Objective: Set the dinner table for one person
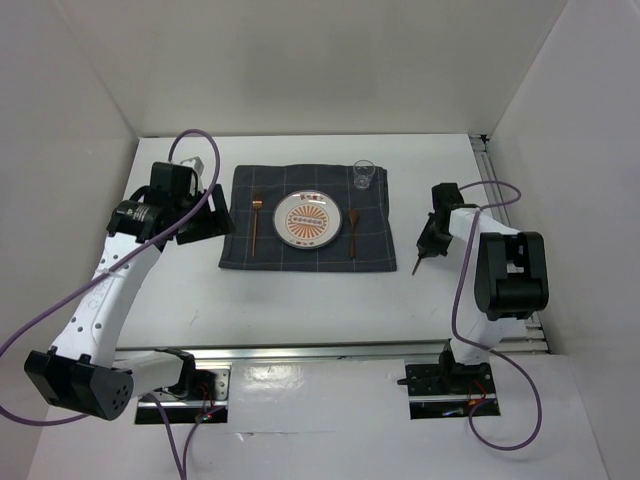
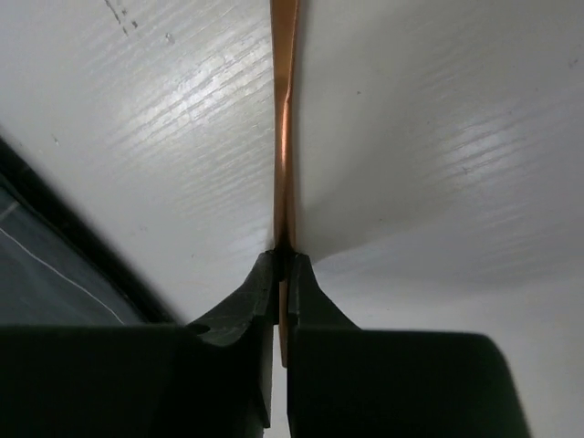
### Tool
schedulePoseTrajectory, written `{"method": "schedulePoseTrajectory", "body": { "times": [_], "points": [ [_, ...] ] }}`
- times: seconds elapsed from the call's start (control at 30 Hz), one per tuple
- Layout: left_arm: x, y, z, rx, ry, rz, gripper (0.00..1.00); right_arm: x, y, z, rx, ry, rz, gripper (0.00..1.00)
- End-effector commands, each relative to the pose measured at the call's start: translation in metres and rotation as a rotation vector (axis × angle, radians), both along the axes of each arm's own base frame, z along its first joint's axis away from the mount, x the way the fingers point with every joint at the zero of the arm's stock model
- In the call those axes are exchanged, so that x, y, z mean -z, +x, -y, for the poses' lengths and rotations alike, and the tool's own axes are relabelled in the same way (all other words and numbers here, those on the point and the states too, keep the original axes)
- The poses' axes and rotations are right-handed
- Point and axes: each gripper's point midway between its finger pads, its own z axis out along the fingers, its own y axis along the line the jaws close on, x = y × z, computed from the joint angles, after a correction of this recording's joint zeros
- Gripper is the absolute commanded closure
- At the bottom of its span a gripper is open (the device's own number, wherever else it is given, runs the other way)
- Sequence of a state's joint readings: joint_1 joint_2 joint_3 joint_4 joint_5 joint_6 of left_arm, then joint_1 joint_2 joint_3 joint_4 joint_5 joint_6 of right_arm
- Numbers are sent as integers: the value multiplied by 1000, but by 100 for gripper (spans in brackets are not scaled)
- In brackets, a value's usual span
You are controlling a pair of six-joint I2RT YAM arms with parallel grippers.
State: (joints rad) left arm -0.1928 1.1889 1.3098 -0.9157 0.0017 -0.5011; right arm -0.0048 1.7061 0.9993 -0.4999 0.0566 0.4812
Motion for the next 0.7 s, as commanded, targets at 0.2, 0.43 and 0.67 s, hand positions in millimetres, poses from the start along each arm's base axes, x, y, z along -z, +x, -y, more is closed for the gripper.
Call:
{"method": "schedulePoseTrajectory", "body": {
  "times": [0.2,0.43,0.67],
  "points": [
    [-13,2,-2,1,14,38,17,-88,44,-24,-93,-72,247,100],
    [-12,0,-2,1,15,29,17,-102,60,-103,-317,-48,250,100],
    [-16,-1,-5,2,28,31,17,-56,66,-146,-423,-49,147,100]
  ]
}}
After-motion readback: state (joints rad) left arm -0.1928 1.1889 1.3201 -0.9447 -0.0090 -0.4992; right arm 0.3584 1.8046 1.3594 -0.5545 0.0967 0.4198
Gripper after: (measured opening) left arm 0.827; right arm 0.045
